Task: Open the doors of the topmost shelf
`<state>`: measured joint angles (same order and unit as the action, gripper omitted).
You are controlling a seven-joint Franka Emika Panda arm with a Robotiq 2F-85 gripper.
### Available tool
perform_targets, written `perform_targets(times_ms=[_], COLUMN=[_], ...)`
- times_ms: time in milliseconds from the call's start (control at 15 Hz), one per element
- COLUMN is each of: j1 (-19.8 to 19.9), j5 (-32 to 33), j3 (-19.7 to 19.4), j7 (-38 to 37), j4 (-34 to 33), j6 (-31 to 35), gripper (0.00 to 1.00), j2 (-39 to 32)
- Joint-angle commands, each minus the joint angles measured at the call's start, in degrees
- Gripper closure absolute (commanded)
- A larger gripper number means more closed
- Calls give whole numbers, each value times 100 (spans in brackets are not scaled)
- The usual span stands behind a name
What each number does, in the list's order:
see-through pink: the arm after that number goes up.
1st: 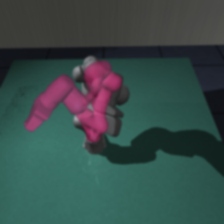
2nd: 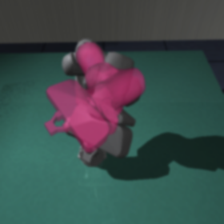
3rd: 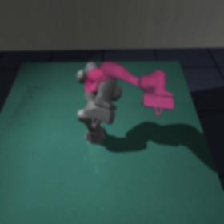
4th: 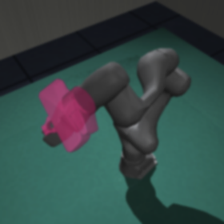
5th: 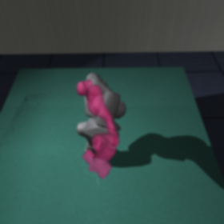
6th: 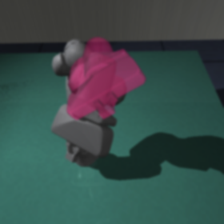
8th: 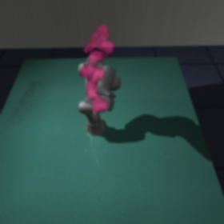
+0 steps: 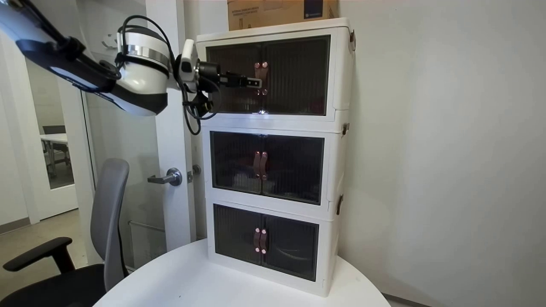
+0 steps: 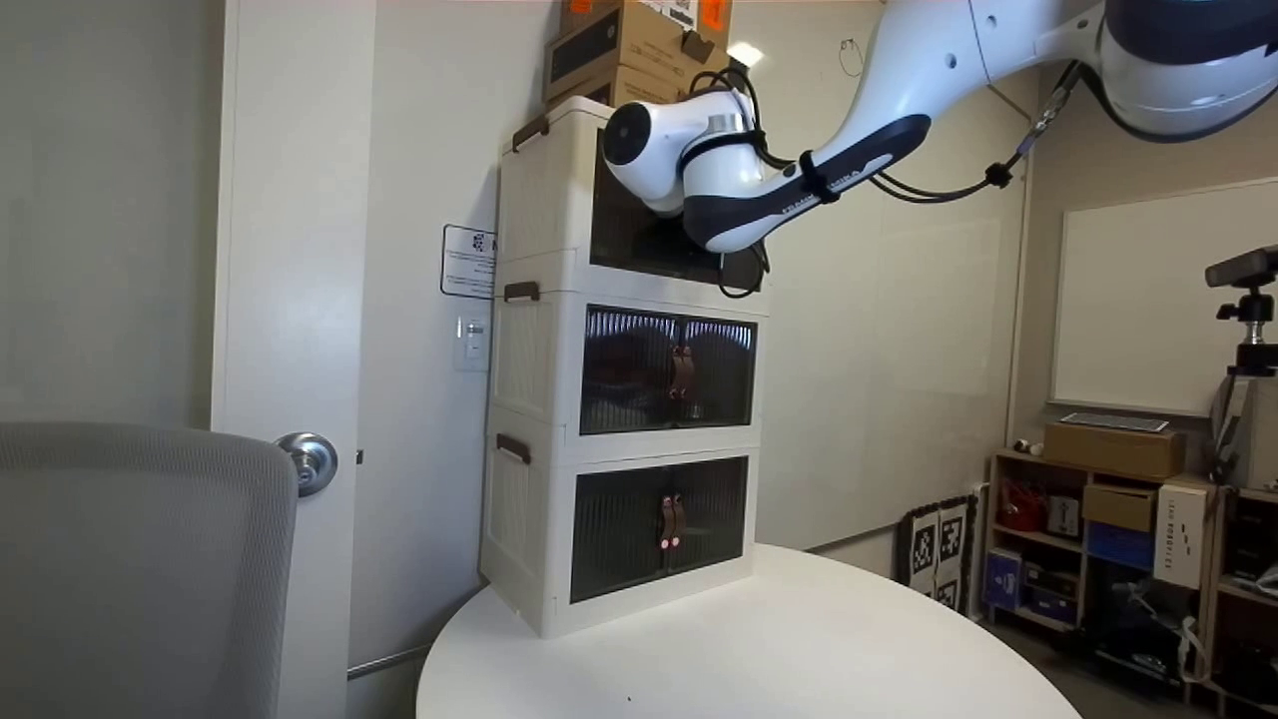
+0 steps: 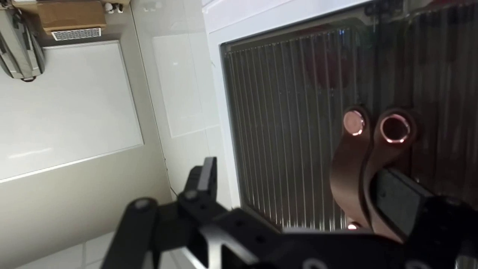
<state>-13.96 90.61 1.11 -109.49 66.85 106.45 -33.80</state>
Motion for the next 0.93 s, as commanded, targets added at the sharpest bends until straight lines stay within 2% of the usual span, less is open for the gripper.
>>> perform_targets(times_ms=[0, 600, 867], j1=[-50, -325, -253], j5=[26, 63, -92], j3=[-59, 226, 548], j7=[58, -85, -89], j4=[451, 1579, 2218], j6=[-480, -1541, -1390], gripper=[0, 0, 0], j2=[198, 946, 1406])
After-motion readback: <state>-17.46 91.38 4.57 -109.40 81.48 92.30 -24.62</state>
